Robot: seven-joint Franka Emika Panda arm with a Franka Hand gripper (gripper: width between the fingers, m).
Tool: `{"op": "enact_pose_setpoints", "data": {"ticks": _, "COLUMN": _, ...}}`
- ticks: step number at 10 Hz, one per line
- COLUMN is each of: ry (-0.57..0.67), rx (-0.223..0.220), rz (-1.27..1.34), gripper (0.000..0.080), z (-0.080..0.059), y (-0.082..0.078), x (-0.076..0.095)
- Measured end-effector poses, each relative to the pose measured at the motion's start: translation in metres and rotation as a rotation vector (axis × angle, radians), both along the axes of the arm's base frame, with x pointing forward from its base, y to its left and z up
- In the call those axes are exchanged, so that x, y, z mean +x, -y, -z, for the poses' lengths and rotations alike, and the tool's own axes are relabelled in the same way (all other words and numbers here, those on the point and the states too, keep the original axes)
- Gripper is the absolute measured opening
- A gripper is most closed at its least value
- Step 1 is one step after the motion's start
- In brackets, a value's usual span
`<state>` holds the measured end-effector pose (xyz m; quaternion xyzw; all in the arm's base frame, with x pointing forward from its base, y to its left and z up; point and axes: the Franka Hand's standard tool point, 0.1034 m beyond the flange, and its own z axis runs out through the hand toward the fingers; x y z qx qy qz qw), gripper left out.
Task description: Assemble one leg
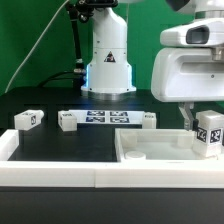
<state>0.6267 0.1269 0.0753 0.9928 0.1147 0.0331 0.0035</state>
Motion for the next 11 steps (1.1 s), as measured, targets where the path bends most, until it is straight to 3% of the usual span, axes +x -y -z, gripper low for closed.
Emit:
{"op": "enact_pose_setpoints", "data": {"ticks": 2, "ry": 0.0, "rx": -0.001, "rz": -0.04, "gripper": 0.0649, "z": 0.0, "y": 0.0006, "x": 0.0002}}
{"op": "enact_pose_setpoints", "data": {"ticks": 3, "ry": 0.0, "rx": -0.001, "rz": -0.04, "gripper": 0.0509, "z": 0.0, "y": 0.0007, "x": 0.0002}}
{"op": "enact_pose_setpoints", "data": {"ticks": 4, "ry": 0.0, "rx": -0.001, "rz": -0.04, "gripper": 0.0509, "z": 0.0, "y": 0.0007, "x": 0.0002}}
{"op": "enact_pose_setpoints", "data": {"ticks": 5, "ry": 0.0, "rx": -0.001, "rz": -0.04, "gripper": 0.0371, "z": 0.0, "y": 0.0007, "x": 0.0002}}
{"op": "enact_pose_setpoints", "data": {"ticks": 6, "ry": 0.001, "rx": -0.001, "rz": -0.039, "gripper": 0.029, "z": 0.0, "y": 0.0012, "x": 0.0004}}
{"op": "enact_pose_setpoints", "data": {"ticks": 9, "ry": 0.0, "rx": 0.004, "rz": 0.025, "gripper": 0.029, "z": 0.0001, "y": 0.0028, "x": 0.0006}}
{"op": "enact_pose_setpoints", "data": {"ticks": 11, "ry": 0.001, "rx": 0.035, "rz": 0.267, "gripper": 0.029, "z": 0.0006, "y": 0.0052, "x": 0.0003}}
